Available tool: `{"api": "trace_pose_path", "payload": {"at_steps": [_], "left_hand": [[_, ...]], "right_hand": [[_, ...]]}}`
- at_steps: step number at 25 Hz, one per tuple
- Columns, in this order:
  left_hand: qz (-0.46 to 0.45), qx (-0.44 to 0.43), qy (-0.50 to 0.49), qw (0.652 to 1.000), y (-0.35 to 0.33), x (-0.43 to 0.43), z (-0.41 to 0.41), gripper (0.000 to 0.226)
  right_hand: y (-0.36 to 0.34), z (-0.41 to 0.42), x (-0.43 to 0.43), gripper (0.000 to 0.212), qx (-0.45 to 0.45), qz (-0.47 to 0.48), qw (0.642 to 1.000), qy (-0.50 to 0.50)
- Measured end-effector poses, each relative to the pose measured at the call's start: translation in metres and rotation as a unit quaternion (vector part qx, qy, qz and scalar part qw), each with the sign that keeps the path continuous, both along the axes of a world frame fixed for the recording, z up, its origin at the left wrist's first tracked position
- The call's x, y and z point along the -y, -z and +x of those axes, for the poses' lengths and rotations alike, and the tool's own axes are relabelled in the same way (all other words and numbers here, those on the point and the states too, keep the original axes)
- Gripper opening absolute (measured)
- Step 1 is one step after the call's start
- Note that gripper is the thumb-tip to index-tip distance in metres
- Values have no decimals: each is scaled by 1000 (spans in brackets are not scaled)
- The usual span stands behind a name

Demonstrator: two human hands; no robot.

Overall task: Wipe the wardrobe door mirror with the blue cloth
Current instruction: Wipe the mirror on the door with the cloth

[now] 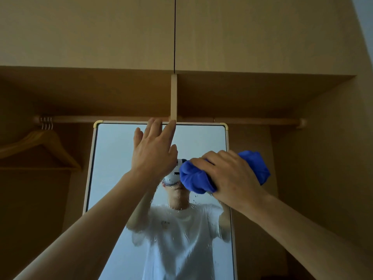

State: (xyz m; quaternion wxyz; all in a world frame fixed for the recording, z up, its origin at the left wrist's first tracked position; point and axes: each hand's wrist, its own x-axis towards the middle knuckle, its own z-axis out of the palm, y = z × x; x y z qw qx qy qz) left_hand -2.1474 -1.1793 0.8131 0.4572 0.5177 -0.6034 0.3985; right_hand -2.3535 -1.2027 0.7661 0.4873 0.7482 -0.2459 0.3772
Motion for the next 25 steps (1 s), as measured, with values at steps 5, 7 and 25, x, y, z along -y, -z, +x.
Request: {"api": "trace_pose_path", "payload": {"at_steps": [5, 7, 25], "left_hand": [[-16, 7, -5, 1000, -2, -4, 3, 64], [-18, 7, -13, 1000, -2, -2, 4, 64], [-23, -39, -22, 999, -5, 0, 57, 60]], "right_hand": [[-53, -4, -3, 52, 85, -16, 996, -3], [-75, -6, -3, 55, 122, -16, 992, 10], [-53, -7, -9, 32, 286, 46, 956, 52]]}}
